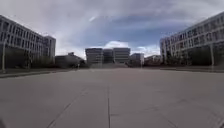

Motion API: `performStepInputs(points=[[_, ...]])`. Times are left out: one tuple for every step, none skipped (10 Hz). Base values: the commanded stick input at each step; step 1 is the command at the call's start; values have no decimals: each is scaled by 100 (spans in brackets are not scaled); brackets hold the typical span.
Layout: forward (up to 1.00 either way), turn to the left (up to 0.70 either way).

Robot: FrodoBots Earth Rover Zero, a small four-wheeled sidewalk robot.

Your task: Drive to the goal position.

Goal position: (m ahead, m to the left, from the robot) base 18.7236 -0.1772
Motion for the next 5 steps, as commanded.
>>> performStepInputs(points=[[85, 0], [85, 0], [85, 0], [85, 0], [85, 0]])
